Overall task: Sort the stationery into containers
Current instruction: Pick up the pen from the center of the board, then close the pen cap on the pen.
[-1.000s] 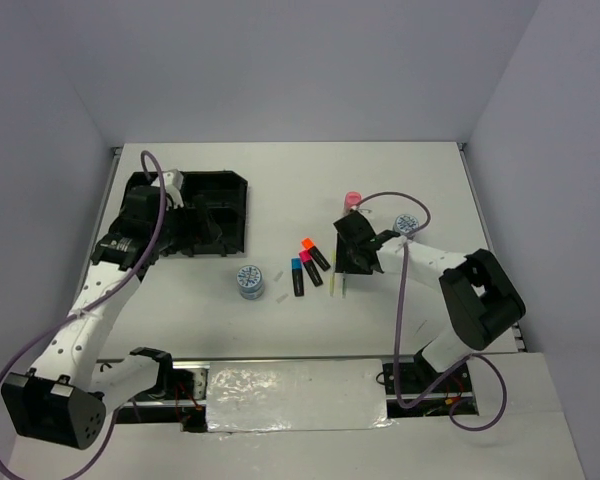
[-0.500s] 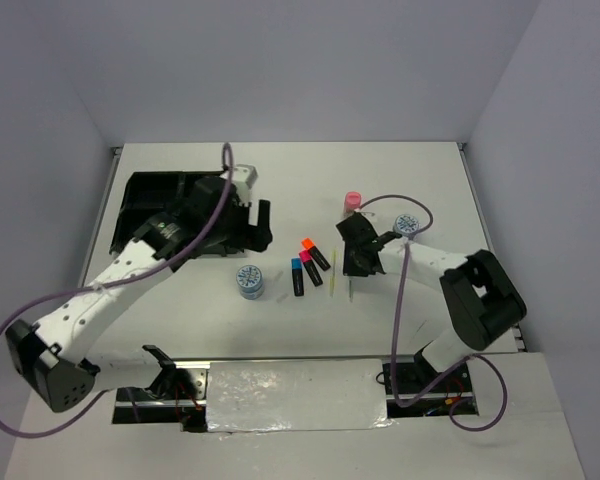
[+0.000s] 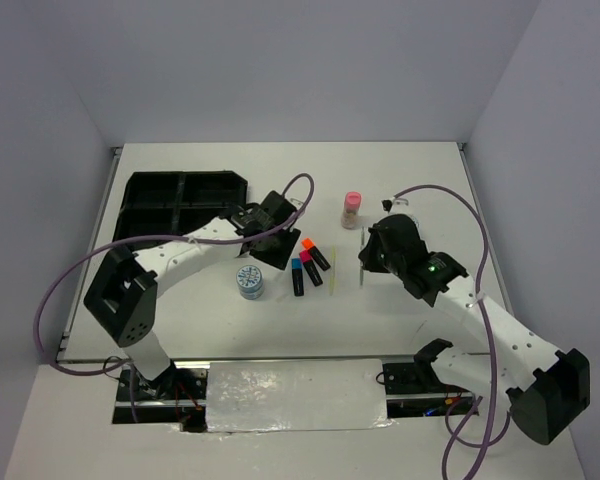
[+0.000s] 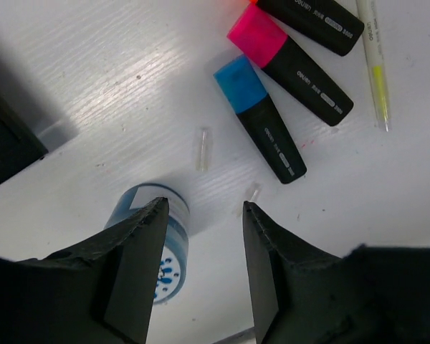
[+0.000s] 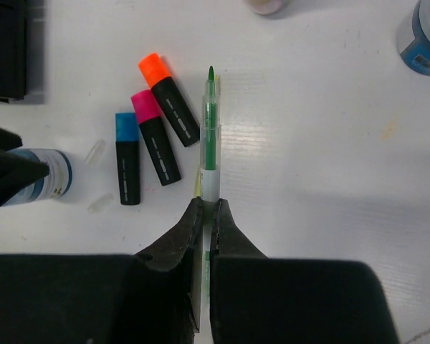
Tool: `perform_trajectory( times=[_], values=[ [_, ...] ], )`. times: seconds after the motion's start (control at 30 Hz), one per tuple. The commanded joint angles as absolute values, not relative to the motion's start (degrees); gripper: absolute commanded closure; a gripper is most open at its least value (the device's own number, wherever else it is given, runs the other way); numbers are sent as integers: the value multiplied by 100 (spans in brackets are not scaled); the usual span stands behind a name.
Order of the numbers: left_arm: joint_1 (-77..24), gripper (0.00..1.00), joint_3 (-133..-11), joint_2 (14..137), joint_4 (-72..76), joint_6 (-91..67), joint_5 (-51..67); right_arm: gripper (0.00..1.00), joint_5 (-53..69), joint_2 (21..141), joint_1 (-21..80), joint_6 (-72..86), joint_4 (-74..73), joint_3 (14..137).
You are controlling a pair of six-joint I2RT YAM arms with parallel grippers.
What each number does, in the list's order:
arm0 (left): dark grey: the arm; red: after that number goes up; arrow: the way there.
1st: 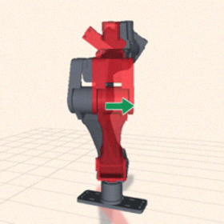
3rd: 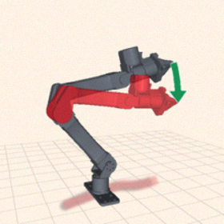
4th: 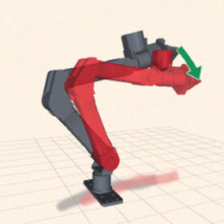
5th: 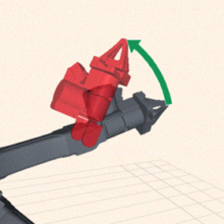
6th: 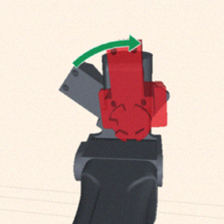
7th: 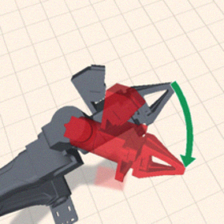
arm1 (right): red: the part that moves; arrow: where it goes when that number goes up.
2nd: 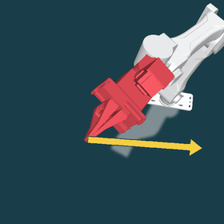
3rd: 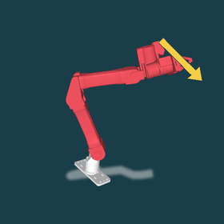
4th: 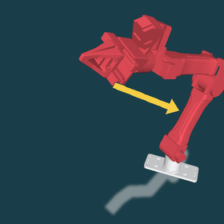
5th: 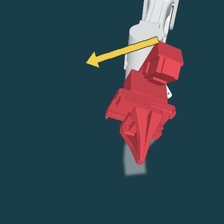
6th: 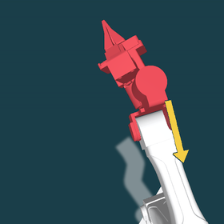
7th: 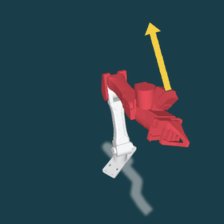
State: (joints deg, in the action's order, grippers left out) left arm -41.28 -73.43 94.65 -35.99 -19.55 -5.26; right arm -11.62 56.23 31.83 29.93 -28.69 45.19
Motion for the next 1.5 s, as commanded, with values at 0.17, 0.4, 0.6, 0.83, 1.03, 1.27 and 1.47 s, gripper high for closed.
perform_trajectory(
  times=[0.17, 0.4, 0.6, 0.83, 1.03, 1.27, 1.47],
  values=[
    [-4157, 43, -7515, 10195, -3076, -1837, -589, 100, -1011, 5195, 3225, 2742, -3243, 4359],
    [-4157, 51, -7330, 10511, -2900, -1863, -589, 100, -941, 4992, 3305, 2733, -3278, 4333],
    [-4157, 54, -7181, 10766, -2848, -1916, -694, 100, -914, 4887, 3357, 2707, -3349, 4430],
    [-4157, 57, -6952, 10854, -2716, -1960, -694, 100, -914, 4852, 3445, 2751, -3384, 4517],
    [-4157, 82, -6768, 11021, -2584, -2013, -589, 100, -967, 4781, 3533, 2769, -3480, 4649],
    [-4157, 100, -7021, 10864, -2663, -2109, -413, 100, -22, 4501, 3542, 2558, -2902, 4431],
    [-4184, 100, -7585, 9565, -2140, -2688, 340, 100, 1099, 3783, 3630, 3057, -1049, 3439]
  ],
)
